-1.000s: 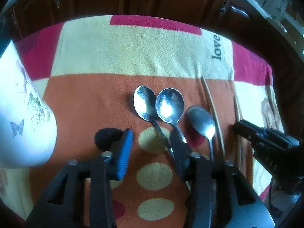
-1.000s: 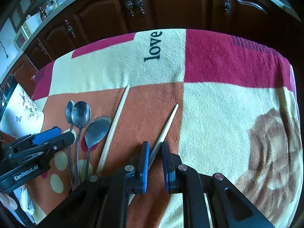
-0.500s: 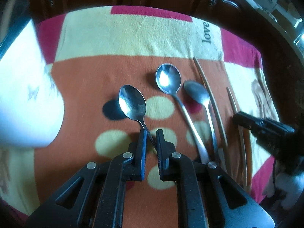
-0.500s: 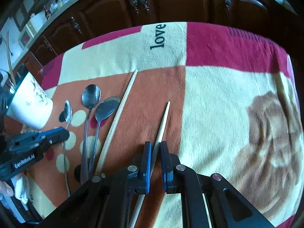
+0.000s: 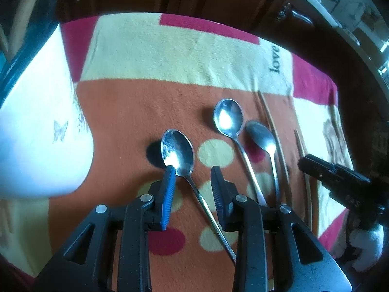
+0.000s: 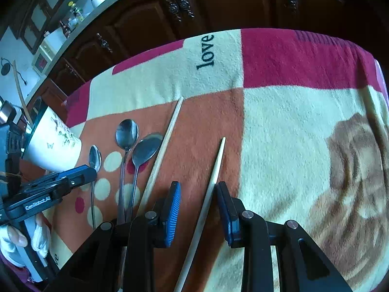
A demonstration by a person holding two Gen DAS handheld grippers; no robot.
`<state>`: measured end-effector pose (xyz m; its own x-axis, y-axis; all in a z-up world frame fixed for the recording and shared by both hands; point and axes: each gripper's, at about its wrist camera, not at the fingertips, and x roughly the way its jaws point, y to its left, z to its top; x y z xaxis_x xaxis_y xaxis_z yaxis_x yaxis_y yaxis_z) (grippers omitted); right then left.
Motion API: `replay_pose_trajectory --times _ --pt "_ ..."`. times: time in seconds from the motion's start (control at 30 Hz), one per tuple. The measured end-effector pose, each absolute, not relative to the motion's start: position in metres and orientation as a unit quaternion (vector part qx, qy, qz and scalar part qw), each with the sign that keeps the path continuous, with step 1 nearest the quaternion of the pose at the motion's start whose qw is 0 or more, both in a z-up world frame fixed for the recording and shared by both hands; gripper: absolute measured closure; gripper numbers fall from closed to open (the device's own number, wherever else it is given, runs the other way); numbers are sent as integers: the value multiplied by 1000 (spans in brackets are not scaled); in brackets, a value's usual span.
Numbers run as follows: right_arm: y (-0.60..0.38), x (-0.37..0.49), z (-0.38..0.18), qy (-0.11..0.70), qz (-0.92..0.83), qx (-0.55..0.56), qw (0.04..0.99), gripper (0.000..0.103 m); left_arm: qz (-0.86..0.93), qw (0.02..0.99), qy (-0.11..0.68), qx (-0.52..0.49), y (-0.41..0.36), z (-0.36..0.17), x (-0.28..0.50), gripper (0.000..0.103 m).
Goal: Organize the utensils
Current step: 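Close the left gripper on a silver spoon while the right grasps a wooden chopstick, then lift the spoon and chopstick and carry both above the cup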
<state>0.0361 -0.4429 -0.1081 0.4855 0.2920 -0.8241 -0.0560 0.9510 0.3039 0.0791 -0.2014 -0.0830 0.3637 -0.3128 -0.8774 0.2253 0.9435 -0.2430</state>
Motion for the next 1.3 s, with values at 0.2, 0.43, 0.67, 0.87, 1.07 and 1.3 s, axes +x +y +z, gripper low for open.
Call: replay_pose_trajectory --times 0.2,0.43,0.67,0.87,1.07,1.3 --pt "-452 43 -110 495 104 129 853 74 -146 827 539 -61 -198 -88 89 66" --pt "-446 49 -111 492 100 117 857 74 -186 816 541 -82 -211 -88 97 72" --pt "-453 47 -112 490 111 136 854 74 -166 824 536 -76 -203 -89 98 72" --pt "-457 48 -114 476 113 151 859 77 -165 831 528 -62 -211 -92 101 92" --pt "-450 48 -113 480 100 125 862 97 -173 835 518 -60 -214 -85 95 102" --pt "-448 20 -78 440 102 126 883 97 -197 848 488 -68 -197 -48 69 102"
